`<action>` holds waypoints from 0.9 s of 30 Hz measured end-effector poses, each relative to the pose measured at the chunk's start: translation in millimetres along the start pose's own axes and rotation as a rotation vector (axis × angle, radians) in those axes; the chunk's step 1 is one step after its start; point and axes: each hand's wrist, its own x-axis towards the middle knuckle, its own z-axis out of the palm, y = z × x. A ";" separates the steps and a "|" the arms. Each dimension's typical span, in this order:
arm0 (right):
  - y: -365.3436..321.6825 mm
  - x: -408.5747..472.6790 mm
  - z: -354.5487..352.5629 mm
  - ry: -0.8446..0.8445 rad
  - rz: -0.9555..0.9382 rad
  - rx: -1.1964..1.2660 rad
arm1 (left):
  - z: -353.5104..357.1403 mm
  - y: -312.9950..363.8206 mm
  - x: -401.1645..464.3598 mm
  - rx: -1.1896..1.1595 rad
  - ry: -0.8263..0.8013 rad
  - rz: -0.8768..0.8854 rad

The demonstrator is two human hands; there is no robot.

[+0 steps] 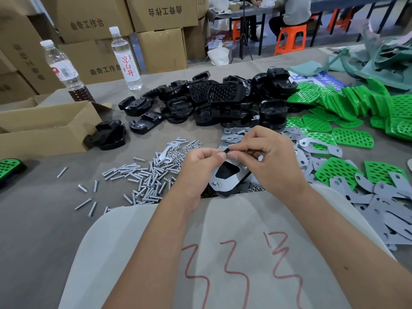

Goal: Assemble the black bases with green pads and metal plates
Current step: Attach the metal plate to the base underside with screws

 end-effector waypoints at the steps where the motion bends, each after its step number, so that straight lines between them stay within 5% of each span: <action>1: -0.2 0.4 -1.3 -0.019 -0.010 -0.016 | 0.0 0.2 0.0 -0.001 0.004 -0.005; 18: 3.4 -0.1 -4.1 -0.015 0.057 0.136 | 3.6 7.0 -2.2 0.083 -0.009 -0.050; 23: 4.7 -1.7 -4.5 0.088 0.195 0.217 | 8.1 3.2 1.5 0.171 0.108 -0.022; 27: 7.3 -0.9 -9.9 0.003 0.161 -0.076 | -0.2 1.3 8.5 0.090 0.297 -0.010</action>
